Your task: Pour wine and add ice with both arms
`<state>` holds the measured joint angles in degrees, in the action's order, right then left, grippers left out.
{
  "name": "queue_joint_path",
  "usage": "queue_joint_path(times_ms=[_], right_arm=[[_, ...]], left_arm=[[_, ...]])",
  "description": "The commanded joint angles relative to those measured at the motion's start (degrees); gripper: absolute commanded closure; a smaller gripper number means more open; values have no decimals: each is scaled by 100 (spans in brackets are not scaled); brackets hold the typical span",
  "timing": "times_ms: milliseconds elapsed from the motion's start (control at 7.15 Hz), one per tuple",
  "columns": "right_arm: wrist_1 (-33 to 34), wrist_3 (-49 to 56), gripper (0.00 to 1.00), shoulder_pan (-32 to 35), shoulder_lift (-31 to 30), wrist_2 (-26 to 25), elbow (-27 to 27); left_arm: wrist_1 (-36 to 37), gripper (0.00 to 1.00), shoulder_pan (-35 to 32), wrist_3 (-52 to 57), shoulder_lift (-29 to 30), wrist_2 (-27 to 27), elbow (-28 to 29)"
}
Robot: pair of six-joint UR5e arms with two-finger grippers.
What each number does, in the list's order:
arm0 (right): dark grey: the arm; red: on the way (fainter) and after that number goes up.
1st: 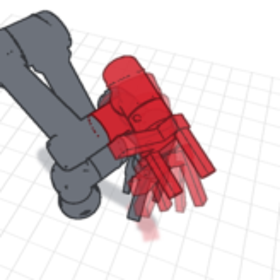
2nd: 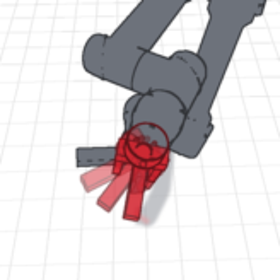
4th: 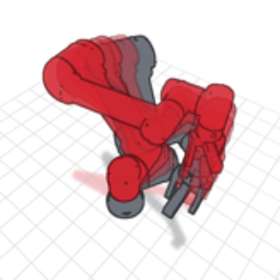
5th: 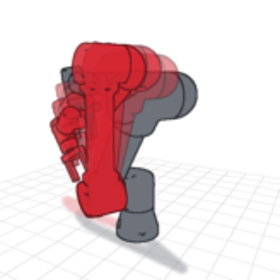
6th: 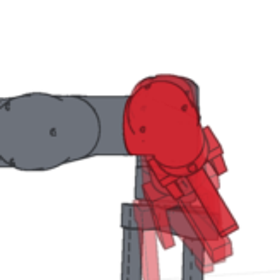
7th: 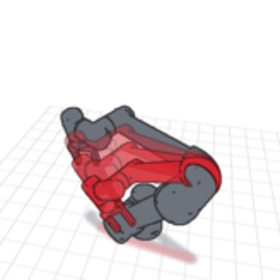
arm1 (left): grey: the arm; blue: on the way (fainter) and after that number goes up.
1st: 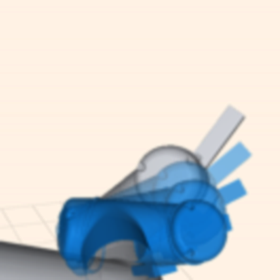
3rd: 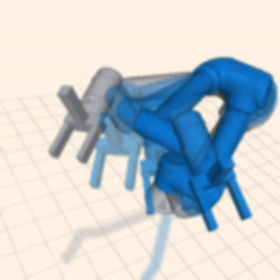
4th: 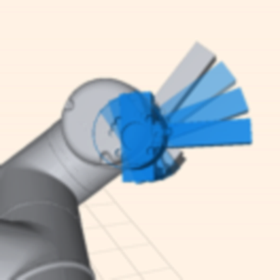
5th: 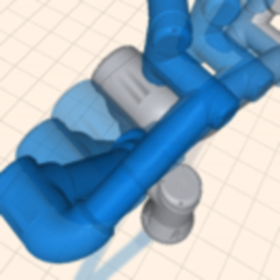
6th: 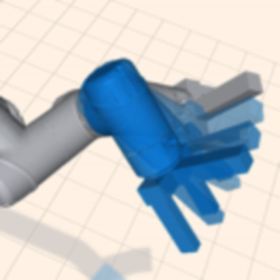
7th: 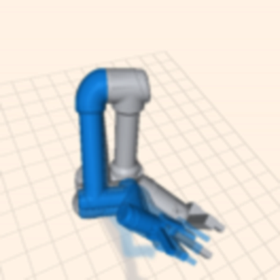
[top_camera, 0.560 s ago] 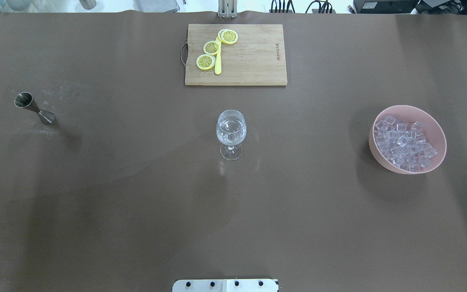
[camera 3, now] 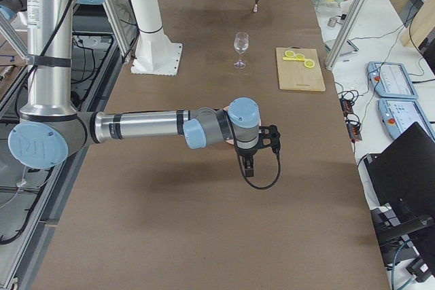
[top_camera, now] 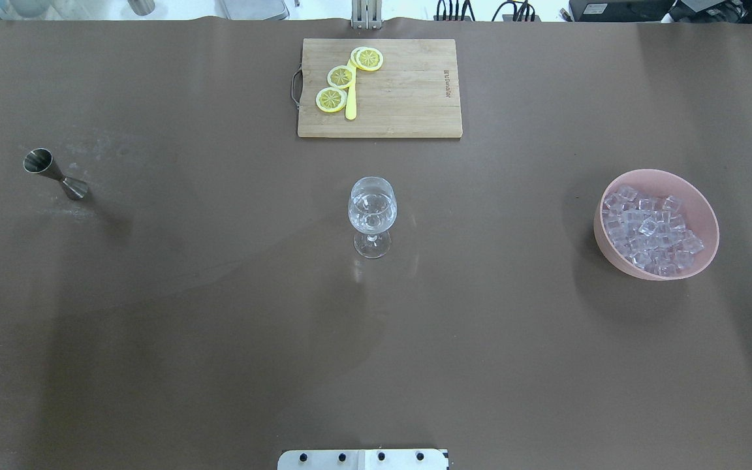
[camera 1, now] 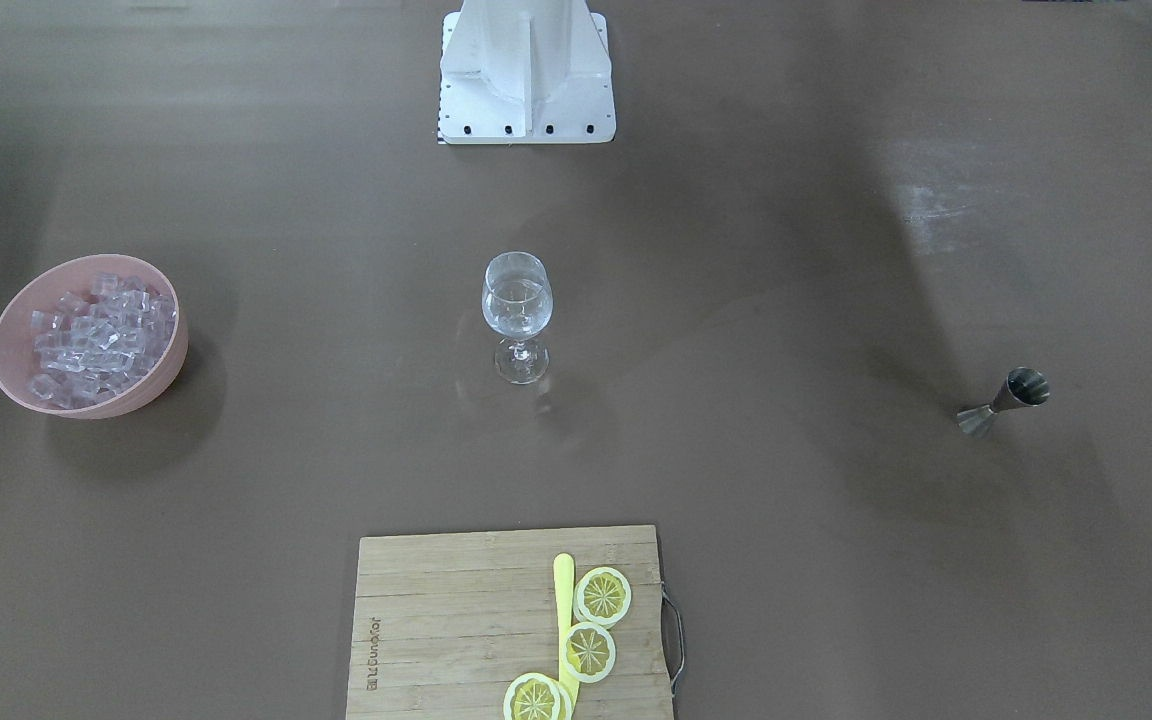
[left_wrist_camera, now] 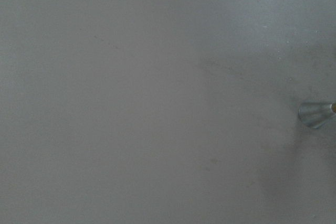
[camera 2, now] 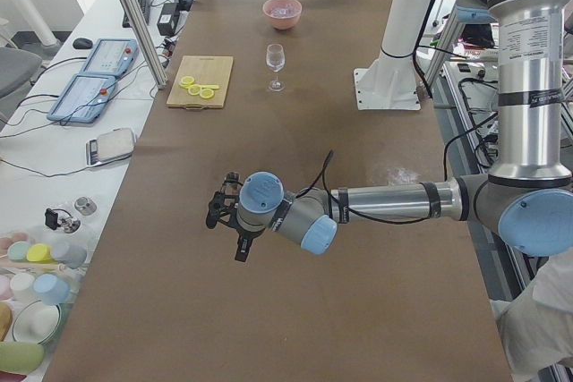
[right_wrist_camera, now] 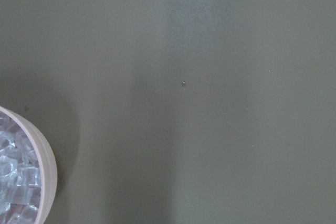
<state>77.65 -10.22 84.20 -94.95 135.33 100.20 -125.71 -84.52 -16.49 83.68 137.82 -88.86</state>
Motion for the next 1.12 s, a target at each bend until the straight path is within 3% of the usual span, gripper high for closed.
queue_joint_path(times_ms=[0,280,560,979], right_arm=[[-4,-24,0,8,-59,151,78],[-265,-42,0,8,-190,274,114],[-1123,-51,0,8,-558,617,88],[-1392,-77,0,0,-762,600,202]], left_arm=[[-68,2,-3,-362,-18,17,-69],[-471,3,-3,-381,-27,25,-62],[-857,3,6,-398,-36,34,-62],[-1375,3,32,-381,-89,8,-53]])
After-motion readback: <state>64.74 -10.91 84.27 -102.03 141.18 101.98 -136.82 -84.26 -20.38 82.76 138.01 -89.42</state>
